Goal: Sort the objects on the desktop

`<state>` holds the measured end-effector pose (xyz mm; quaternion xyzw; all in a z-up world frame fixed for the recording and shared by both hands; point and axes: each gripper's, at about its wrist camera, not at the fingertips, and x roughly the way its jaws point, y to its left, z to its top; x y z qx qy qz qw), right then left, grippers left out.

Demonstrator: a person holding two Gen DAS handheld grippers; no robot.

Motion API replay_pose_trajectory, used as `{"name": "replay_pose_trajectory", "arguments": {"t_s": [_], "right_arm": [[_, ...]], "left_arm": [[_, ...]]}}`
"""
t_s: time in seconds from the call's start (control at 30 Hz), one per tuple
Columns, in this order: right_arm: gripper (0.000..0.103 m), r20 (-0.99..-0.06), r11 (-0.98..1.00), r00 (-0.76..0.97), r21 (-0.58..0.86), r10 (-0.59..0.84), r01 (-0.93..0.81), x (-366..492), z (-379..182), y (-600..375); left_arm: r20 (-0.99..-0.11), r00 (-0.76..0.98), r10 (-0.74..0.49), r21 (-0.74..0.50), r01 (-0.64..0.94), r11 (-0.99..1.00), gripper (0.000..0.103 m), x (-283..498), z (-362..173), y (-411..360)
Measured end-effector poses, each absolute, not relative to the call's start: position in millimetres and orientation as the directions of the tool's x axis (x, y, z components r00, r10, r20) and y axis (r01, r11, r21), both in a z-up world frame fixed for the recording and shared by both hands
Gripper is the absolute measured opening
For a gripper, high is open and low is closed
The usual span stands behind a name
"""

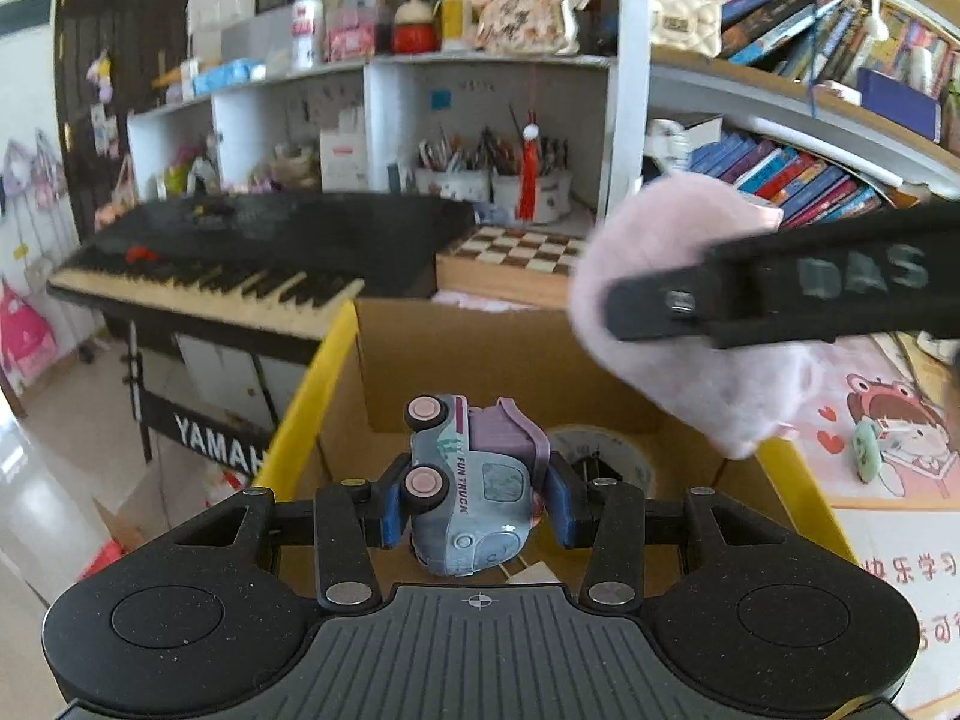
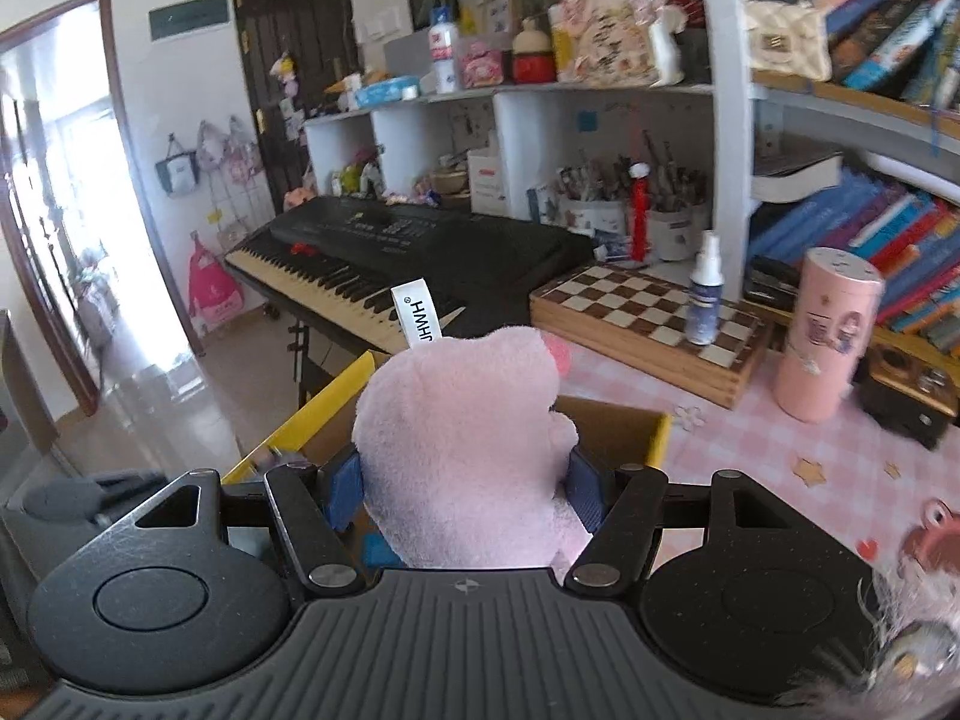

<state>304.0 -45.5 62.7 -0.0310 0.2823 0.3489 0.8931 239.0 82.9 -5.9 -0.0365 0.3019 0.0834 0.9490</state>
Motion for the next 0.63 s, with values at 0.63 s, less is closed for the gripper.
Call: {"name": "replay_pose_trajectory", "arguments": {"t_s": [0.63], "right_arm": [[0.067,-0.774,0.561,0.394,-0.061,0.496,-0.826,369,-16,79]], "left_arm": [[-0.722,0.673,0.164,-0.026,-0.262,0.965,0.044,263,-39,86]]}}
